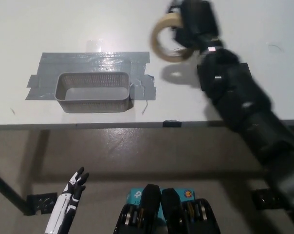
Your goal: The robot picks the tape placed on the black area with right hand and places it in the small grey container.
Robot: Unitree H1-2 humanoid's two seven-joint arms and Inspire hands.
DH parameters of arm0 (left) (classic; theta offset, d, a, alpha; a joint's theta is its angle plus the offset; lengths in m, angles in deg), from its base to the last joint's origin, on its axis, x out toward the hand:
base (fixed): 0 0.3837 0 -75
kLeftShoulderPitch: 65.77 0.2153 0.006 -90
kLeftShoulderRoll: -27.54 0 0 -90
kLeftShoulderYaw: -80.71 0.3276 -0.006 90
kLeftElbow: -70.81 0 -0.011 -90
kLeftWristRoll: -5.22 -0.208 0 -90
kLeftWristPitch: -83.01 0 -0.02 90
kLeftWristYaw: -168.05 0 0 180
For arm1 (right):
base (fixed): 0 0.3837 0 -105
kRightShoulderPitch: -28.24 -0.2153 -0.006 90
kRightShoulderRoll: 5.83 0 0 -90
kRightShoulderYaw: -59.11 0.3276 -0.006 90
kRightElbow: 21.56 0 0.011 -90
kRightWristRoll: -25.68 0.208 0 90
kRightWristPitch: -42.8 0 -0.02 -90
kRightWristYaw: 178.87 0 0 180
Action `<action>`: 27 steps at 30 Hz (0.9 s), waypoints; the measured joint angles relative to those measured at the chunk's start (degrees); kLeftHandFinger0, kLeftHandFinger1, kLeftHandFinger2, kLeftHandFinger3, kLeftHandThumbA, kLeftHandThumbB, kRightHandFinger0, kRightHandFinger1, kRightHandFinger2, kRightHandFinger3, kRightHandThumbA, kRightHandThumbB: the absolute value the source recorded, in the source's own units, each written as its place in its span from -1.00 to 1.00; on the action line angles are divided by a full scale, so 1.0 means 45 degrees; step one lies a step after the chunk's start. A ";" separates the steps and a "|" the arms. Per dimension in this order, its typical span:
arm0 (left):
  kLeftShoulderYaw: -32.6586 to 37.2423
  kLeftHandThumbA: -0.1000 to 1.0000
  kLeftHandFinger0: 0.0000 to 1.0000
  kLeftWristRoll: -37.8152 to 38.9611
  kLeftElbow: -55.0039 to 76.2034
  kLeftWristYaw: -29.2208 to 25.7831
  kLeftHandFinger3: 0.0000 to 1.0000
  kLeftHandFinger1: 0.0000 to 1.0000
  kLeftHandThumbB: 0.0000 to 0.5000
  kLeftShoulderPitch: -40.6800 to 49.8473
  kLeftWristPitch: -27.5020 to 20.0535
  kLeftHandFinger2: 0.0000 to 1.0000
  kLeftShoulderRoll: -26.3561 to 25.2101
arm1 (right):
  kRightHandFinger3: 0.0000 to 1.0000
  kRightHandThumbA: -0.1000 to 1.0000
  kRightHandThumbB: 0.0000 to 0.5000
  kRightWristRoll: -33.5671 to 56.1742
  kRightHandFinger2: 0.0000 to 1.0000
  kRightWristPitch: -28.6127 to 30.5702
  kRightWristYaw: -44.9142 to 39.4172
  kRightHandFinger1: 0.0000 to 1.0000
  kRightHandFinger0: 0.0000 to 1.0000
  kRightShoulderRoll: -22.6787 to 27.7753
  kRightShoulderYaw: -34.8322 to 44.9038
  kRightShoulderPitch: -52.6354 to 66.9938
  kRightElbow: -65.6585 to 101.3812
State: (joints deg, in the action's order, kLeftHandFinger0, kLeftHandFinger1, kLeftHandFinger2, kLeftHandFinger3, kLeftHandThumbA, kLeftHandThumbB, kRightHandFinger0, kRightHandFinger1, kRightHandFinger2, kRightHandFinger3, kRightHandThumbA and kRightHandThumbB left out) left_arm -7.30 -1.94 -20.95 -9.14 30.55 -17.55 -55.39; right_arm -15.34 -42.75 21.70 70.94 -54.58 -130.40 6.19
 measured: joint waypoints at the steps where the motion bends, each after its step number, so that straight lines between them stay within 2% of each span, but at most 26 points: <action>1: 0.0003 1.00 1.00 0.0000 0.0001 0.0011 1.00 1.00 -0.34 0.0033 0.0003 0.86 0.0003 | 0.78 -1.00 -0.36 0.0004 0.80 -0.0005 0.0037 0.01 -0.86 -0.0358 -0.0057 -0.0227 -0.0397; 4: 0.0010 1.00 1.00 -0.0005 0.0053 0.0026 1.00 1.00 -0.38 0.0099 0.0034 0.85 0.0020 | 0.96 -1.00 -0.36 0.0026 0.82 -0.0038 0.0110 0.04 -0.84 -0.1312 -0.0136 -0.0824 -0.1437; 5: 0.0029 0.98 1.00 -0.0026 0.0122 0.0025 1.00 1.00 -0.39 0.0125 0.0037 0.85 0.0019 | 0.91 -1.00 -0.33 0.0025 0.69 -0.0070 0.0134 -0.09 -0.96 -0.1633 -0.0200 -0.1012 -0.1749; 6: 0.0057 0.96 1.00 -0.0038 0.0207 0.0025 1.00 1.00 -0.44 0.0155 0.0038 0.85 0.0019 | 0.83 -0.89 -0.07 0.0020 0.61 -0.0098 0.0169 -0.08 -0.82 -0.1842 -0.0263 -0.1130 -0.1914; 7: 0.0108 0.94 1.00 -0.0045 0.0260 0.0031 1.00 1.00 -0.42 0.0171 0.0036 0.91 0.0021 | 0.54 -1.00 -0.20 0.0016 0.33 -0.0118 0.0212 -0.38 -0.99 -0.2086 -0.0361 -0.1255 -0.2085; 8: 0.0160 0.92 1.00 -0.0050 0.0269 0.0041 1.00 1.00 -0.41 0.0179 0.0035 0.97 0.0021 | 0.22 -1.00 -0.17 0.0015 0.18 -0.0154 0.0246 -0.53 -1.00 -0.2289 -0.0449 -0.1357 -0.2259; 9: 0.0213 0.91 1.00 -0.0061 0.0269 0.0052 1.00 1.00 -0.38 0.0196 0.0035 1.00 0.0018 | -0.01 -1.00 -0.11 0.0016 0.13 -0.0204 0.0256 -0.59 -1.00 -0.2485 -0.0536 -0.1466 -0.2443; 10: 0.0283 0.92 1.00 -0.0079 0.0270 0.0061 1.00 1.00 -0.33 0.0219 0.0032 1.00 0.0020 | -0.11 -1.00 -0.01 0.0017 0.20 -0.0257 0.0266 -0.52 -1.00 -0.2716 -0.0623 -0.1563 -0.2613; 11: 0.0353 0.93 1.00 -0.0095 0.0270 0.0069 1.00 1.00 -0.35 0.0231 0.0030 1.00 0.0023 | -0.13 -1.00 -0.09 0.0017 0.22 -0.0298 0.0274 -0.56 -1.00 -0.2862 -0.0696 -0.1620 -0.2761; 12: 0.0405 0.95 1.00 -0.0117 0.0269 0.0070 1.00 1.00 -0.33 0.0233 0.0024 1.00 0.0028 | -0.18 -1.00 -0.04 0.0015 0.18 -0.0324 0.0283 -0.61 -1.00 -0.2955 -0.0753 -0.1649 -0.2857; 13: 0.0445 0.93 1.00 -0.0142 0.0269 0.0069 1.00 1.00 -0.30 0.0233 0.0017 1.00 0.0029 | -0.08 -1.00 -0.03 0.0013 0.15 -0.0351 0.0287 -0.64 -1.00 -0.3042 -0.0816 -0.1685 -0.2959; 14: 0.0528 0.91 1.00 -0.0182 0.0273 0.0069 1.00 1.00 -0.28 0.0233 0.0004 1.00 0.0029 | -0.09 -1.00 -0.03 0.0016 0.12 -0.0407 0.0299 -0.67 -1.00 -0.3227 -0.0917 -0.1736 -0.3194; 15: 0.0566 0.90 1.00 -0.0191 0.0274 0.0069 1.00 1.00 -0.29 0.0233 0.0005 1.00 0.0029 | -0.33 -1.00 -0.07 0.0017 0.02 -0.0435 0.0305 -0.76 -1.00 -0.3295 -0.0958 -0.1752 -0.3301; 16: 0.0614 0.90 1.00 -0.0202 0.0277 0.0069 1.00 1.00 -0.28 0.0234 0.0005 1.00 0.0030 | -0.46 -1.00 -0.05 0.0017 0.00 -0.0489 0.0311 -0.79 -1.00 -0.3373 -0.1010 -0.1755 -0.3438; 18: 0.0716 0.91 1.00 -0.0233 0.0294 0.0072 1.00 1.00 -0.27 0.0252 0.0006 1.00 0.0033 | -0.58 -1.00 -0.02 0.0019 0.03 -0.0575 0.0316 -0.81 -1.00 -0.3469 -0.1089 -0.1737 -0.3625; 21: 0.0812 0.91 1.00 -0.0263 0.0407 0.0073 1.00 1.00 -0.31 0.0337 0.0017 1.00 0.0105 | -0.47 -1.00 0.05 0.0027 0.08 -0.0682 0.0337 -0.77 -1.00 -0.3524 -0.1189 -0.1668 -0.3871; 23: 0.0828 0.89 1.00 -0.0260 0.0510 0.0073 1.00 1.00 -0.31 0.0420 0.0018 1.00 0.0153 | -0.59 -1.00 0.03 0.0026 0.10 -0.0750 0.0338 -0.75 -1.00 -0.3531 -0.1265 -0.1602 -0.3987; 25: 0.0830 0.91 1.00 -0.0260 0.0627 0.0073 1.00 1.00 -0.36 0.0523 0.0017 1.00 0.0201 | -0.51 -1.00 -0.04 0.0026 0.10 -0.0783 0.0348 -0.75 -1.00 -0.3531 -0.1347 -0.1456 -0.4060; 27: 0.0842 0.91 1.00 -0.0281 0.0657 0.0072 1.00 1.00 -0.31 0.0599 0.0003 1.00 0.0236 | -0.14 -1.00 -0.08 0.0020 0.12 -0.0798 0.0439 -0.71 -1.00 -0.3525 -0.1435 -0.1324 -0.4102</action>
State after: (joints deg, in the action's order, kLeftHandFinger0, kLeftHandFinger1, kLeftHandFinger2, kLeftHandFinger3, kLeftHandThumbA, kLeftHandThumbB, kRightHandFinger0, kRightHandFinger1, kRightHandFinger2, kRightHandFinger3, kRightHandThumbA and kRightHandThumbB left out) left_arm -3.51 -3.21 -18.00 -8.82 33.24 -17.54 -54.32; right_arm -15.25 -46.34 23.67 55.07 -61.04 -136.36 -12.27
